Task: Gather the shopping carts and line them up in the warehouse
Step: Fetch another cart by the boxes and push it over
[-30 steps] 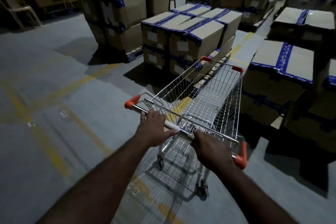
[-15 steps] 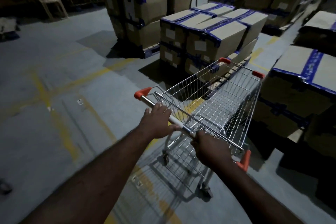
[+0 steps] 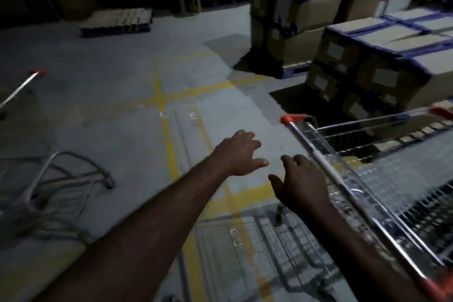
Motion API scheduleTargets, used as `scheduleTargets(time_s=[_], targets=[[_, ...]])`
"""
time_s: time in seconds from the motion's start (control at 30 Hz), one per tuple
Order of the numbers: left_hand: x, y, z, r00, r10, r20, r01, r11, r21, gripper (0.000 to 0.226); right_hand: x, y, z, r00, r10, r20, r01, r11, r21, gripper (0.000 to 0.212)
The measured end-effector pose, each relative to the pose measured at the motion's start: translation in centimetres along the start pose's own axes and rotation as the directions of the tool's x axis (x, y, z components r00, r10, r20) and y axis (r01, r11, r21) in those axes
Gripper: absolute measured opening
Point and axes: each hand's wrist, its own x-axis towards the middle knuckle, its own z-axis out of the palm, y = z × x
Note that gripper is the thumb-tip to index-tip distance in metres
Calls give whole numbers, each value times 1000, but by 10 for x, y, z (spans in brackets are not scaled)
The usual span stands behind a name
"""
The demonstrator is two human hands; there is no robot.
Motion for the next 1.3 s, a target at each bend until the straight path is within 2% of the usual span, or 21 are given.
scheduleTargets(time_s=[0.13, 0.3, 0.47, 0.63, 0.83, 0.97, 1.07, 1.2, 1.3], targets=[[-63, -103, -21, 983, -176, -48, 178, 983, 49, 70, 29, -111, 15, 983, -181, 29, 179, 982, 56, 63], [-152, -231, -54, 903, -405, -144, 413, 910, 32, 69, 58, -257, 23, 913, -407, 28, 403, 911, 92, 65], [-252, -338, -94, 764, -598, -242, 613, 790, -17, 69, 75, -407, 26, 779, -627, 10, 620, 773, 133, 68], [-351, -417, -119, 576, -747, -332, 764, 636, -107, 68, 76, -539, 26, 611, -791, -18, 785, 603, 140, 67], [-407, -481, -123, 400, -853, -336, 844, 486, -226, 64, 98, -656, 30, 436, -900, 11, 894, 434, 109, 68], [-402, -528, -113, 364, -882, -299, 862, 441, -250, 67, 136, -715, 54, 342, -937, 74, 936, 347, 63, 69], [-393, -569, -108, 316, -906, -283, 878, 392, -275, 60, 175, -760, 83, 269, -955, 128, 961, 274, 27, 70], [-374, -626, -100, 260, -945, -198, 895, 313, -317, 51, 229, -821, 124, 132, -974, 184, 989, 143, 45, 67], [-358, -661, -84, 277, -944, -177, 906, 318, -280, 53, 262, -853, 153, 12, -974, 226, 999, 21, 38, 63]])
